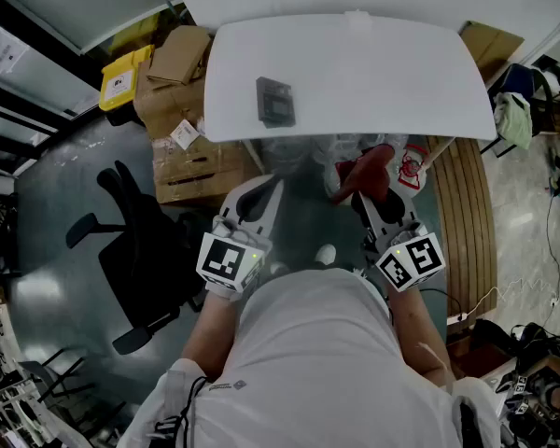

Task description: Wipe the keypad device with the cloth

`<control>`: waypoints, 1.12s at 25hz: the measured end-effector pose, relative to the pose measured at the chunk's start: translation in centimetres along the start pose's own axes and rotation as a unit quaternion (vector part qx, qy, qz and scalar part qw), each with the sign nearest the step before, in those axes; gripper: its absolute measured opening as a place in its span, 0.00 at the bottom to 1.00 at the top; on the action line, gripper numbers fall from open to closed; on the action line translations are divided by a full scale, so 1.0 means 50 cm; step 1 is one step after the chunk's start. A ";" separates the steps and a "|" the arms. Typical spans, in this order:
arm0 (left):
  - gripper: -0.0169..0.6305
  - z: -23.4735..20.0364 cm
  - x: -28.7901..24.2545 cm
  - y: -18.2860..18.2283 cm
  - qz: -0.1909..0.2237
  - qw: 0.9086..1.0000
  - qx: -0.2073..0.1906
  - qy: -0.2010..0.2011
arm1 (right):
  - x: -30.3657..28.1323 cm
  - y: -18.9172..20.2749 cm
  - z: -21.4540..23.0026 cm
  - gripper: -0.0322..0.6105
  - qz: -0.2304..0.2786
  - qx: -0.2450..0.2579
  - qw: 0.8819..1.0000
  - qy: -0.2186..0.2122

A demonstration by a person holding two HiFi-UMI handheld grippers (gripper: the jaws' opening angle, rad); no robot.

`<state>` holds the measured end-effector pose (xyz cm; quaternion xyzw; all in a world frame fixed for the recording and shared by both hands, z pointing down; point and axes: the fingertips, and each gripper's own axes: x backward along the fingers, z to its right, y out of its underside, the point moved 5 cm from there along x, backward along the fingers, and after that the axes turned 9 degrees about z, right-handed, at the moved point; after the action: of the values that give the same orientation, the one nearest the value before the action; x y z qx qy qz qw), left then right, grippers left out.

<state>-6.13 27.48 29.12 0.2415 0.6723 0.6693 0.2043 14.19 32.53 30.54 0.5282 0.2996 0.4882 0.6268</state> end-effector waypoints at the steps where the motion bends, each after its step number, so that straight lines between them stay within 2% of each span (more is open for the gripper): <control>1: 0.04 0.001 -0.006 0.001 0.001 1.000 0.001 -0.001 | -0.001 -0.001 0.005 0.21 0.000 0.000 1.000 -0.001; 8: 0.04 0.022 -0.040 0.010 0.000 1.000 0.006 -0.010 | 0.010 -0.004 0.048 0.21 -0.001 -0.008 1.000 -0.008; 16: 0.04 0.041 -0.072 0.015 -0.017 1.000 -0.009 -0.010 | 0.013 -0.004 0.089 0.21 0.005 -0.027 1.000 -0.009; 22: 0.04 0.005 -0.098 0.035 -0.030 0.999 -0.004 -0.017 | -0.017 0.004 0.107 0.21 -0.001 -0.027 1.000 -0.011; 28: 0.04 -0.074 -0.152 0.055 -0.028 1.000 0.004 -0.002 | -0.081 0.018 0.139 0.21 -0.010 -0.024 1.000 0.015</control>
<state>-2.13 19.96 31.56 0.2253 0.6808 0.6602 0.2234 18.73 26.19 32.65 0.5032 0.3022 0.4966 0.6394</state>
